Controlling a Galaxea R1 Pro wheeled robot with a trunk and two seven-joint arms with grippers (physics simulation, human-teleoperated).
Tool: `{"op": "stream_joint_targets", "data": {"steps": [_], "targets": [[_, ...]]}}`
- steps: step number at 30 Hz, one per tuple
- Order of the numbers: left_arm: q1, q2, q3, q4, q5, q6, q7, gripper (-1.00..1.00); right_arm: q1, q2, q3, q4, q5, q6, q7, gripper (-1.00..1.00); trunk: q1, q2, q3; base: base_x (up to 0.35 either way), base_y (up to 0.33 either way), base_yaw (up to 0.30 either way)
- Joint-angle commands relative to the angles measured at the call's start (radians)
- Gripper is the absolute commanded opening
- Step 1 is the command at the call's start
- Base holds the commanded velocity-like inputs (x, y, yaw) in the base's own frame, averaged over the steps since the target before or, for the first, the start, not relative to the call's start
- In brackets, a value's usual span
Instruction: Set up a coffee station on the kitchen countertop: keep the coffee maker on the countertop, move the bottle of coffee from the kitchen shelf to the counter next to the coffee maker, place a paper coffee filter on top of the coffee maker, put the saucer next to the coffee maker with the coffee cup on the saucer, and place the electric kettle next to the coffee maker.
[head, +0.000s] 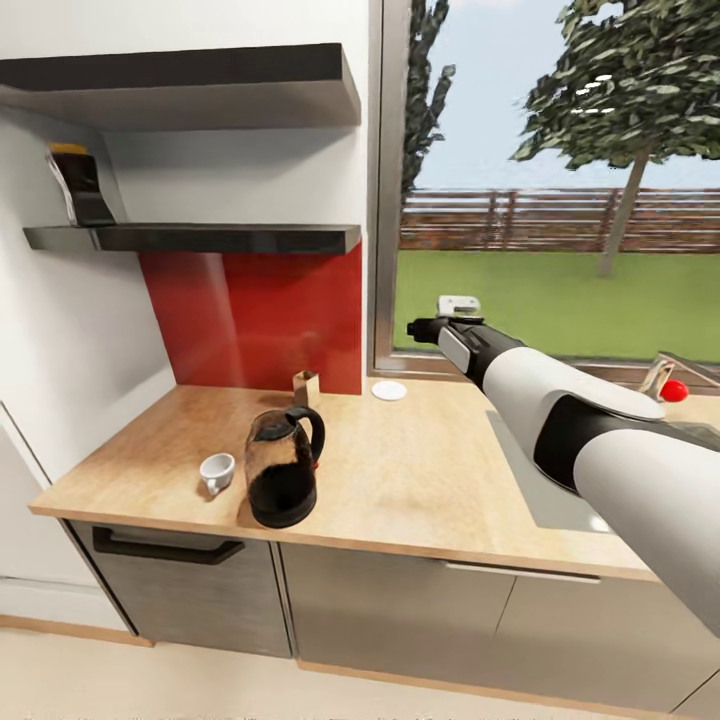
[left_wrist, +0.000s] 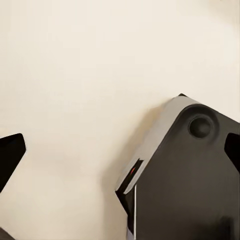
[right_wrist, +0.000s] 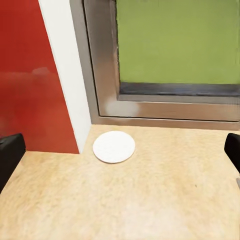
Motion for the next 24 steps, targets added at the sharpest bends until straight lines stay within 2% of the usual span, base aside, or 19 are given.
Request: {"op": "stream_joint_targets", "data": {"steps": [1, 2, 4, 5, 6, 12, 24], "targets": [[0.0, 0.002, -0.001, 0.0, 0.012, 0.002, -0.013, 1.0, -0.001, -0.001, -0.007, -0.002, 0.007, -0.009, -0.001, 1.0, 0.001, -0.002, -0.003, 0.0, 0.0, 0.027], [0.0, 0.013, -0.003, 0.0, 0.013, 0.005, -0.021, 1.0, 0.007, -0.004, -0.007, -0.008, 0.004, -0.052, -0.006, 1.0, 0.001, -0.002, -0.003, 0.0, 0.0, 0.004], [0.0, 0.03, -0.005, -0.001, 0.012, 0.006, -0.026, 1.0, 0.01, -0.005, -0.007, -0.011, 0.004, -0.061, -0.008, 1.0, 0.001, -0.002, -0.003, 0.0, 0.0, 0.002], [0.0, 0.118, -0.002, 0.001, 0.027, 0.06, -0.145, 1.0, 0.014, -0.039, -0.008, -0.057, -0.016, -0.111, -0.012, 1.0, 0.001, -0.002, -0.003, 0.0, 0.0, 0.0], [0.0, 0.128, 0.001, 0.011, 0.033, 0.062, -0.157, 1.0, 0.032, -0.045, -0.008, -0.059, -0.023, -0.119, -0.01, 1.0, 0.001, -0.002, -0.003, 0.0, 0.0, 0.0], [0.0, 0.123, 0.005, 0.012, 0.033, 0.062, -0.157, 1.0, 0.034, -0.048, -0.008, -0.059, -0.022, -0.129, -0.009, 1.0, 0.001, -0.002, -0.003, 0.0, 0.0, 0.0], [0.0, 0.13, 0.007, 0.012, 0.034, 0.073, -0.154, 1.0, 0.042, -0.045, -0.008, -0.051, -0.019, -0.125, -0.009, 1.0, 0.001, -0.002, -0.01, 0.0, 0.0, 0.0]]}}
